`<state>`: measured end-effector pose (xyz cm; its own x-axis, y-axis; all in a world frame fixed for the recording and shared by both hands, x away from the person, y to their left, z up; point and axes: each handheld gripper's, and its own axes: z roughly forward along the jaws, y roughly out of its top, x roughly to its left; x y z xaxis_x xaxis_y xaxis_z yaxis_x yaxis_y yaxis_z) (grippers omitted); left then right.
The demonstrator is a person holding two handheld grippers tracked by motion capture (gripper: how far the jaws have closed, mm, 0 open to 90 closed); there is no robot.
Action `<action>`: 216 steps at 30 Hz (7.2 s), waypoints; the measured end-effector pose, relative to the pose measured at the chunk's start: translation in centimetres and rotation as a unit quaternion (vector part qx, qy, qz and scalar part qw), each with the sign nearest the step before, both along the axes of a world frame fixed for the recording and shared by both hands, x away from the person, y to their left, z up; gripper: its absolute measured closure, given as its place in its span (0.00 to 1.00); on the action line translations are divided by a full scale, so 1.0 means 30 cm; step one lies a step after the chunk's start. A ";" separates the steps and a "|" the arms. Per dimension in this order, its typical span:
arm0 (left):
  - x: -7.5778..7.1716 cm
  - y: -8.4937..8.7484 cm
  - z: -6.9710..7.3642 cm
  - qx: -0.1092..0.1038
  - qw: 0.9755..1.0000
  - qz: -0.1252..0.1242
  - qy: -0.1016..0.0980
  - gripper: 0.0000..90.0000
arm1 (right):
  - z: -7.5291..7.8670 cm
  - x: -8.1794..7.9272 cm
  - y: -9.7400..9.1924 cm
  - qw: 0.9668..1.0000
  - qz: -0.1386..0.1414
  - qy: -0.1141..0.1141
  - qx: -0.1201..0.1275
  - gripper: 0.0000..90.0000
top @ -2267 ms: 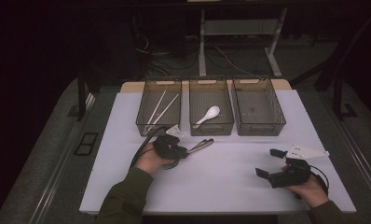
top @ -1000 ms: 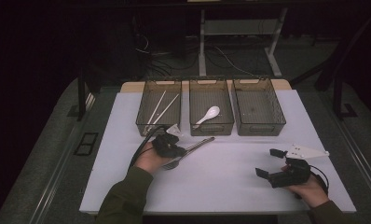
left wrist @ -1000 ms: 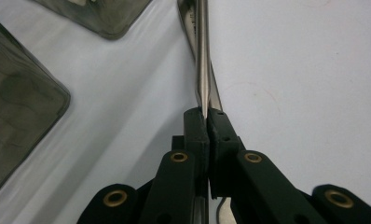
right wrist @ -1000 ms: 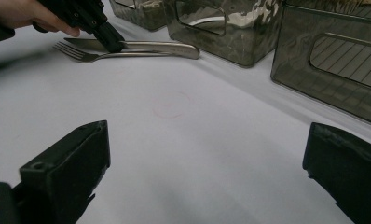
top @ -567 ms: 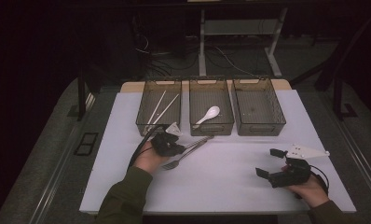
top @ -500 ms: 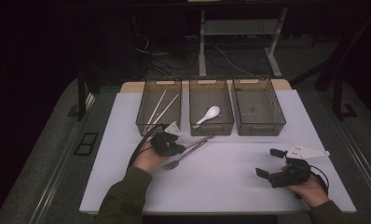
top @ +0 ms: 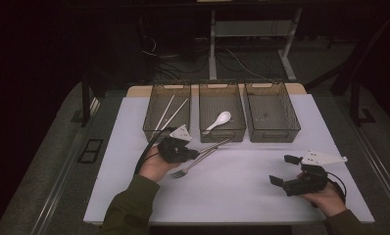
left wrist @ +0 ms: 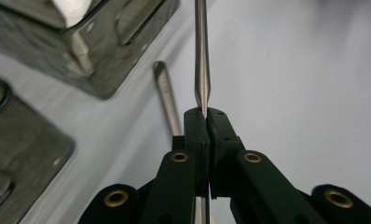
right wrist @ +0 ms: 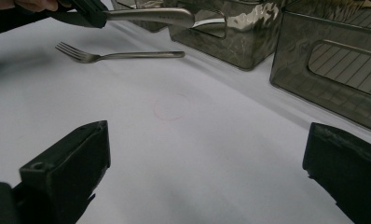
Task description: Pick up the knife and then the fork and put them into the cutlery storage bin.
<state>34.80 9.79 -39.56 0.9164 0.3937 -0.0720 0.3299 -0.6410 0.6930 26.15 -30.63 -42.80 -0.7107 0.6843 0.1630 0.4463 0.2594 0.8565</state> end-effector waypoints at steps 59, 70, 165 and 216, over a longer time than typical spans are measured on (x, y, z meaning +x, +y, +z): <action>-0.037 -0.196 0.056 -0.010 0.985 -0.172 -0.003 0.98 | 0.107 0.210 0.325 0.954 0.282 0.006 -0.097 0.77; -0.046 -0.203 0.053 -0.006 0.981 -0.192 -0.005 0.98 | 0.094 0.215 0.331 0.941 0.313 -0.002 -0.130 0.85; -0.167 0.230 -0.069 -0.083 0.992 0.090 -0.037 0.00 | 0.099 0.676 -0.044 0.973 -0.117 0.126 -0.155 0.92; -0.158 0.223 -0.079 -0.062 0.992 0.103 -0.038 0.03 | 0.193 0.285 0.048 0.998 0.019 0.022 -0.047 0.33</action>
